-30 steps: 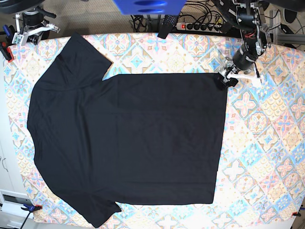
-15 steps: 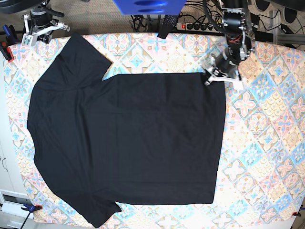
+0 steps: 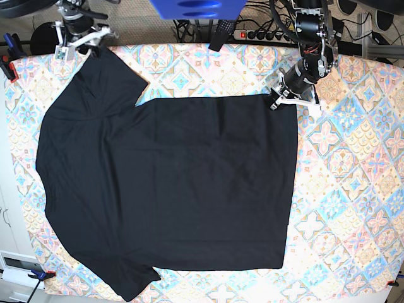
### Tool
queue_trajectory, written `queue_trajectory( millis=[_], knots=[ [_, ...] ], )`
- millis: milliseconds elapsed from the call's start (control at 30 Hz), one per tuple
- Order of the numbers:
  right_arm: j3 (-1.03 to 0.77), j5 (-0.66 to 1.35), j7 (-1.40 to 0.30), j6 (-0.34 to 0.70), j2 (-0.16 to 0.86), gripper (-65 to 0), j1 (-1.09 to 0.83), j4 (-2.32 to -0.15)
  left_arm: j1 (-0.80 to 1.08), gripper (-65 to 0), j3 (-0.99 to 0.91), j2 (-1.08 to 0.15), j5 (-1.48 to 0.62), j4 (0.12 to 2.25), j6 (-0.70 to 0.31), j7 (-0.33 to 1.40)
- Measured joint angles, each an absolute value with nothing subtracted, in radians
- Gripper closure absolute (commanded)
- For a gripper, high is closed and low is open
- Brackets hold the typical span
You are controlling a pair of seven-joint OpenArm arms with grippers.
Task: Fold the T-shirt properly
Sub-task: 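Reach both grippers to the collar-edge corners of the black T-shirt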
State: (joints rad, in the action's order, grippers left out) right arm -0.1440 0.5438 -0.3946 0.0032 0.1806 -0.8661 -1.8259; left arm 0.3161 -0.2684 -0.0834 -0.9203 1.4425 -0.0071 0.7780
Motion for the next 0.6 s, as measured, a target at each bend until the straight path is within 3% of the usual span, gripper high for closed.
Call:
queue_trajectory(
  millis=[233,600],
  knots=[
    [-0.150,0.669,-0.534,-0.001,0.185,-28.3,-0.710,-1.803,0.316,-0.2,-0.269,-0.083,-0.921,1.443,-0.007,0.778],
    [-0.190,0.682,-0.548,0.000,0.182,-28.3,-0.662,-1.698,0.316,-0.2,-0.269,-0.083,-0.920,1.443,-0.007,0.778]
  ],
)
